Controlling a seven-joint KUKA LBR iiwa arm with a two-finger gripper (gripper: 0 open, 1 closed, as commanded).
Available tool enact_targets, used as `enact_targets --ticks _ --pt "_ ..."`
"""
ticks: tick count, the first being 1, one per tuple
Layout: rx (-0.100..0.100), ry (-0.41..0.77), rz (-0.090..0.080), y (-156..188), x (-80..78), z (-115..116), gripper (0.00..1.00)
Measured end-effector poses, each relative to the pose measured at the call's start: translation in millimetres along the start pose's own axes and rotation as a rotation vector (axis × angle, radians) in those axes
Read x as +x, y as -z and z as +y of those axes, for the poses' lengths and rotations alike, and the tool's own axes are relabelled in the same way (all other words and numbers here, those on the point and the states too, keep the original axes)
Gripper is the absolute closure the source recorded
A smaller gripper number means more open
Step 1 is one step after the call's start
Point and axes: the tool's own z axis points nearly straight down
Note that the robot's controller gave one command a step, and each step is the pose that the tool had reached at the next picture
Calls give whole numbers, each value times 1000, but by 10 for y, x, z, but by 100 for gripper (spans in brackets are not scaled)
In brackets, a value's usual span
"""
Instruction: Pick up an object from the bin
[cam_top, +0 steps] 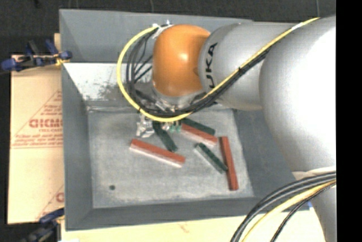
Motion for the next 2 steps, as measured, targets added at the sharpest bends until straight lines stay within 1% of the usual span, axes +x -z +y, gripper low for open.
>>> enact_targets --ticks 1,2 --pt "-2 258 13 8 968 350 0" --pt "-3 256 11 10 957 346 0"
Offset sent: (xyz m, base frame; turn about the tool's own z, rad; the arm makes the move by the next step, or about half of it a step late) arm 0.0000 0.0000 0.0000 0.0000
